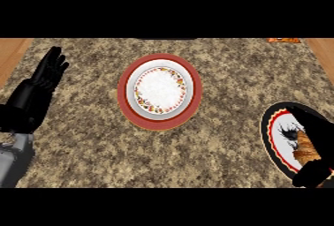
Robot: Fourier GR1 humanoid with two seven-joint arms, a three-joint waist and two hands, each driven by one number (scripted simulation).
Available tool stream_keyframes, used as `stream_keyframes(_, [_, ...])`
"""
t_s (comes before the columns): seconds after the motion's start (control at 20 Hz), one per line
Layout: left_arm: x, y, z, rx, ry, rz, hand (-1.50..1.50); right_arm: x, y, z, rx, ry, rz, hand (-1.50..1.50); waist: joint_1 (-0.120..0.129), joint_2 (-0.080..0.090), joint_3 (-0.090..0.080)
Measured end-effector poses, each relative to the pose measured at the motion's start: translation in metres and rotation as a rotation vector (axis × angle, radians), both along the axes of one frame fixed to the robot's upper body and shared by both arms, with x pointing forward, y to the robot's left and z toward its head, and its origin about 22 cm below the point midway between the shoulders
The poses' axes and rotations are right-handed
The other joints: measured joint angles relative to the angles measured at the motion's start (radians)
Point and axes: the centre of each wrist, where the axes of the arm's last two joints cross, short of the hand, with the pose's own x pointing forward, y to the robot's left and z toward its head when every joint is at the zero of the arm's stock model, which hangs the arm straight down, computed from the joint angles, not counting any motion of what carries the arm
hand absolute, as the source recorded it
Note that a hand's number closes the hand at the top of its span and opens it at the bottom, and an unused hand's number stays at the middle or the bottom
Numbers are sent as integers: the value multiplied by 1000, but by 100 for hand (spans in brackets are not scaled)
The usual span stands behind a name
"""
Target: Pick the croissant from the plate and place it in the plate
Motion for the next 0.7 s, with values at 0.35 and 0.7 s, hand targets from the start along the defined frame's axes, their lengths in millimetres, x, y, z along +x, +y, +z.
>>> stream_keyframes(0.35, [3, -2, -8, 4, -3, -3, 0, 15, 8, 7, -69, 120, -41, -150, -3, 2, 4])
stream_keyframes(0.7, [0, -5, -2, 2, -3, 0, 0, 22, 0, -12, -165, 164, -97, -150, -2, 1, 4])
